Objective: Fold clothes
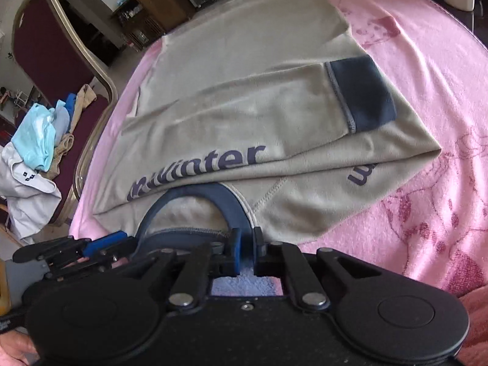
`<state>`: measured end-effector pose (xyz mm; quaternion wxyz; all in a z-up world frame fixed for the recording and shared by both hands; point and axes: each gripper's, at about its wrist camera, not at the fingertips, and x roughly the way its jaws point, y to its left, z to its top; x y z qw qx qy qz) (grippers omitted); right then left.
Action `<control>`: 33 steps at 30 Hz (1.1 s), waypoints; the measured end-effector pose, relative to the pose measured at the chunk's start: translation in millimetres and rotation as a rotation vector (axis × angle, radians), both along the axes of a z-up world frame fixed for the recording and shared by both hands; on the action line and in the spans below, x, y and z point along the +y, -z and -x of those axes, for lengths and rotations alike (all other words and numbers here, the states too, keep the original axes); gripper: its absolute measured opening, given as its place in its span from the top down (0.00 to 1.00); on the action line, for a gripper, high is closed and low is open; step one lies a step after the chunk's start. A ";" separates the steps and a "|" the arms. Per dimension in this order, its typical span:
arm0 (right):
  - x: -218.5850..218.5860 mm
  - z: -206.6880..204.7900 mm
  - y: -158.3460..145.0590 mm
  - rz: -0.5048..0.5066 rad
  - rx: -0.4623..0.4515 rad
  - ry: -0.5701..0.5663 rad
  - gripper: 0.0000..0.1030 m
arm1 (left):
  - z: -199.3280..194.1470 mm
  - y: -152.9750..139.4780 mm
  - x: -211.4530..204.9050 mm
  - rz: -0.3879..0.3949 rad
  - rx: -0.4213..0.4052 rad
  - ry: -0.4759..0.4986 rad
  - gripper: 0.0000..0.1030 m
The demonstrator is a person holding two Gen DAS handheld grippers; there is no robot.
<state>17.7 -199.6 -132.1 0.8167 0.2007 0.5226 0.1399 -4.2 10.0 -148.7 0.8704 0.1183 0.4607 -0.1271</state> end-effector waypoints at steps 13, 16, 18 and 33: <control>-13.9 -29.9 -123.0 -0.064 -0.271 0.035 0.78 | -46.3 -108.7 63.2 0.200 -0.200 -0.203 0.70; -14.8 -51.3 -149.5 -0.037 -0.342 0.049 0.72 | -70.4 -129.3 74.5 0.204 -0.234 -0.232 0.66; -17.9 -67.1 -163.1 -0.013 -0.382 0.074 0.67 | -90.3 -139.6 79.9 0.199 -0.252 -0.253 0.62; -60.3 -259.5 -115.1 0.171 -0.443 0.287 0.64 | -323.8 -68.8 130.1 0.224 -0.131 -0.513 0.53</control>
